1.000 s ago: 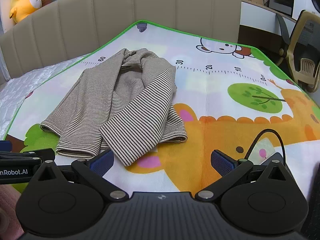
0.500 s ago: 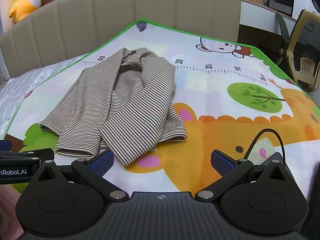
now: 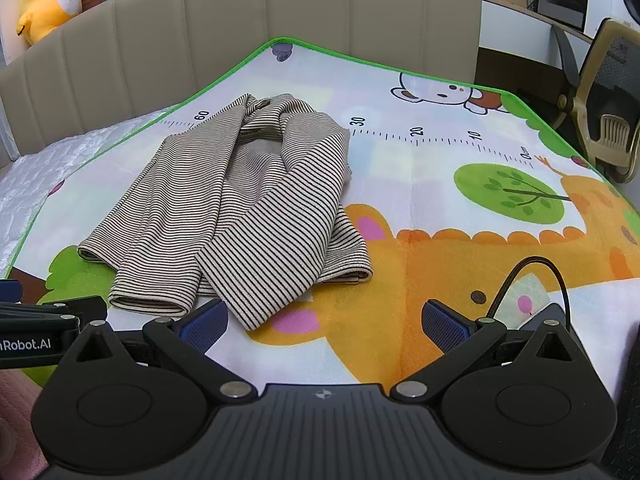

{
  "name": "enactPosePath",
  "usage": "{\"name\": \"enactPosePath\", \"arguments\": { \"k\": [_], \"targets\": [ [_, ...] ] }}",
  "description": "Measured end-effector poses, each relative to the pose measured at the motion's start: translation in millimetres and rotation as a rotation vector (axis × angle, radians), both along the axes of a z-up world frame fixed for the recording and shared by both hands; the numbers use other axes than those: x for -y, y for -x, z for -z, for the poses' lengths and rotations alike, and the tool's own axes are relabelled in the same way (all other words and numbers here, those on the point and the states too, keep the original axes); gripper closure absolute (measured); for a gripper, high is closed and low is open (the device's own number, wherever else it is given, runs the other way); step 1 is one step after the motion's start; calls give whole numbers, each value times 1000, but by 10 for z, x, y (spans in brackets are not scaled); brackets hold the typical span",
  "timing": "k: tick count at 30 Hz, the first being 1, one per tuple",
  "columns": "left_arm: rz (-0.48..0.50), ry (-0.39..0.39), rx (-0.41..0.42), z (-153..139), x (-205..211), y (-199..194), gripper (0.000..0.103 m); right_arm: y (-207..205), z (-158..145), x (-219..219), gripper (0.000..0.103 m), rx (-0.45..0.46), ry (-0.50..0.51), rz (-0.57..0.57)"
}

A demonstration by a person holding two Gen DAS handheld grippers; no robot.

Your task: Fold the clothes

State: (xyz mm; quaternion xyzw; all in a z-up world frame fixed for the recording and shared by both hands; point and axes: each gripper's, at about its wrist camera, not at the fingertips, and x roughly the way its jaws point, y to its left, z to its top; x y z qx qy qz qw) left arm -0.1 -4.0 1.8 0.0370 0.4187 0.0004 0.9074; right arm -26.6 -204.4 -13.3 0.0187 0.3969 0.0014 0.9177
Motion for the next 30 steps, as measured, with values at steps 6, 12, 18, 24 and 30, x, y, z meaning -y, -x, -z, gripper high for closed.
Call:
{"name": "enactPosePath", "arguments": {
  "k": [6, 12, 18, 24, 30],
  "targets": [
    [0, 0, -8, 1, 3, -5, 0, -6, 5, -5, 0, -4, 2, 0],
    [0, 9, -11, 2, 3, -2, 0, -10, 8, -7, 0, -6, 2, -1],
    [-1, 6, -14, 2, 9, 1, 0, -12, 5, 0, 0, -8, 1, -2],
    [-5, 1, -18, -3, 1, 0, 0, -19, 2, 5, 0, -7, 3, -2],
    [-11, 61, -12, -62, -86, -56, 0, -22, -73, 128, 0, 49, -50, -3]
  ]
}}
